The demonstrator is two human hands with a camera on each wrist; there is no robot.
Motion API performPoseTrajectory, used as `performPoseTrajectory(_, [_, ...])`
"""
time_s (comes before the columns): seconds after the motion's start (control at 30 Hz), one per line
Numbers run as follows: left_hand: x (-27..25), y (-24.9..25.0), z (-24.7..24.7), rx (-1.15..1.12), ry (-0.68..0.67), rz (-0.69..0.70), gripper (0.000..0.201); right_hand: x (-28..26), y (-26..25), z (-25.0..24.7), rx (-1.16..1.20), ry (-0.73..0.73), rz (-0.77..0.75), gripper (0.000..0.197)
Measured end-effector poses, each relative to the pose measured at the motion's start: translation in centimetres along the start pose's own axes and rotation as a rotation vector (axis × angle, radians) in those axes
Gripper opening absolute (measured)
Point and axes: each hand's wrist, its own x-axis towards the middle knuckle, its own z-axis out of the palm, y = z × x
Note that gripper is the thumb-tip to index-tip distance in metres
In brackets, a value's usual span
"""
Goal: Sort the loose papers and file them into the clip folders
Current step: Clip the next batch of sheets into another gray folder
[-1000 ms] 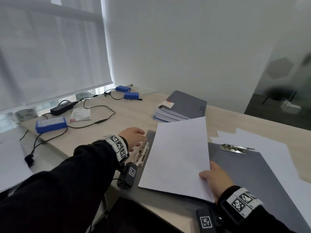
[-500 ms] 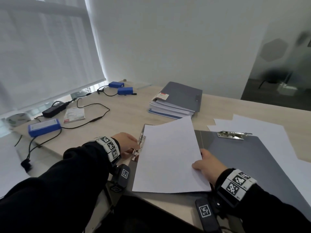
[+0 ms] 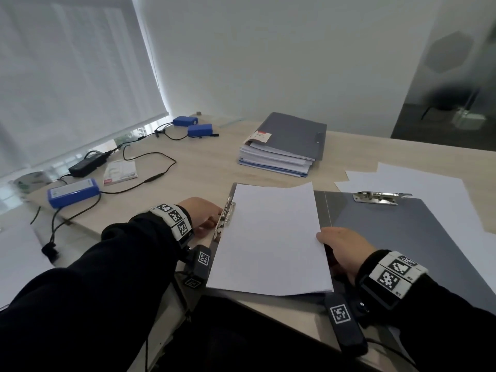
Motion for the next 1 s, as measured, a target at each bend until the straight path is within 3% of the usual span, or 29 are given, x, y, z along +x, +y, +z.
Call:
performPoseTrajectory(0.17, [-0.1,0.4,0.1,-0.022,-0.062,-0.028,0.052,-0.5,0.1,-0.1,0.069,-0.087,-0.013,0.026])
performPoseTrajectory(0.3, [-0.3,0.2,0.1,-0.043,-0.027,-0.011,0.052,-0.3,-0.2,0.0,0.12,-0.065,-0.039,0.05])
performPoseTrajectory(0.5, [-0.3,0.1,0.2,-0.073,-0.028,-0.021,0.05,-0.2,0.3,0.2,0.172,0.017,-0.027,0.04])
performPoseTrajectory(0.73, [-0.6,0.1,0.3,-0.103,0.009,-0.006,0.048,-0.9,-0.1,0.3,0.193,0.003,-0.054,0.027])
performPoseTrajectory(0.87, [-0.9,0.3,0.4,-0.094,0.002,-0.022,0.045,-1.3,-0.7,0.3,-0.026,0.044,-0.11,0.019])
performPoseTrajectory(1.0, [-0.9,0.5,0.5,-0.113,0.025,-0.034,0.036,-1.4,-1.8,-0.2,-0.238,0.06,-0.045,0.032])
